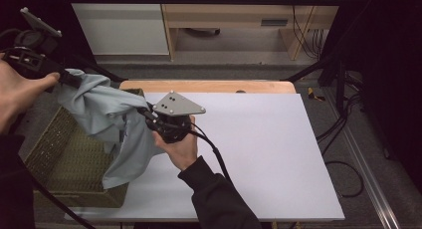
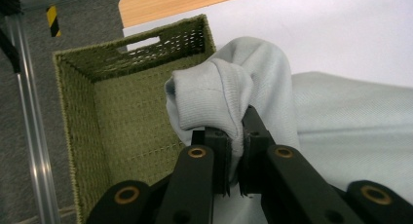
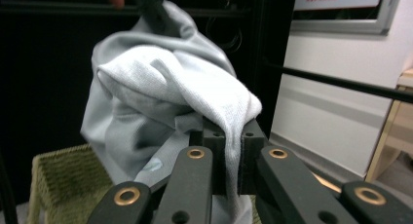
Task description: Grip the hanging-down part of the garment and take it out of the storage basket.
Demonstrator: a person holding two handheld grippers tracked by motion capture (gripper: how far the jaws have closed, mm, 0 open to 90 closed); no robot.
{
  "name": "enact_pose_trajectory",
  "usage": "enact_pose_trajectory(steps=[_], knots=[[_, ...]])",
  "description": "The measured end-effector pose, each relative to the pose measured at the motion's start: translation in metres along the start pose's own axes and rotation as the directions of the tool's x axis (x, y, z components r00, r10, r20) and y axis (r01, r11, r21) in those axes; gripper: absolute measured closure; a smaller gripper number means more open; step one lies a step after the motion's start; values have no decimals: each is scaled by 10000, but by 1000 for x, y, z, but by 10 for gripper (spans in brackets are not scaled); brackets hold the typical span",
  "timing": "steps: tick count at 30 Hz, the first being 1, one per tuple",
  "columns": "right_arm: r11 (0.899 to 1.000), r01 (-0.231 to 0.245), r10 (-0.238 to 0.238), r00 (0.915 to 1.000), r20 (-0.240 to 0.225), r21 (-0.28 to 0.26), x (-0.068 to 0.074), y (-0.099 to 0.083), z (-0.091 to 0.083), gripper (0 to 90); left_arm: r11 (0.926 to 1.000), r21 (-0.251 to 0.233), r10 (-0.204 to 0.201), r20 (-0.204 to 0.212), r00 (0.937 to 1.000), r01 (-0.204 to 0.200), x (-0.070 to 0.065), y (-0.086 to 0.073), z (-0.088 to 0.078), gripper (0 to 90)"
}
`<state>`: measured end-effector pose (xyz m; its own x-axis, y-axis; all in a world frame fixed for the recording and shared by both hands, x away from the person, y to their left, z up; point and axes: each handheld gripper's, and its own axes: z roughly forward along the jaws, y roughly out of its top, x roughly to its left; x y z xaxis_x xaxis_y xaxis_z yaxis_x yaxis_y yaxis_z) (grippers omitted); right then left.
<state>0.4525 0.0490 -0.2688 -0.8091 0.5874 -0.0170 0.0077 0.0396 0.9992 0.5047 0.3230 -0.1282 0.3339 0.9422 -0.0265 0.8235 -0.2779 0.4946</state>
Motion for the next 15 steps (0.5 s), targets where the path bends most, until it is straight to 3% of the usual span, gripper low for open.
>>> enact_pose_trajectory(steps=[15], knots=[[9935, 170, -120, 9989, 458, -1122, -10, 37, -18, 868, 9991, -353, 268, 391, 9989, -254, -14, 5, -3, 846]])
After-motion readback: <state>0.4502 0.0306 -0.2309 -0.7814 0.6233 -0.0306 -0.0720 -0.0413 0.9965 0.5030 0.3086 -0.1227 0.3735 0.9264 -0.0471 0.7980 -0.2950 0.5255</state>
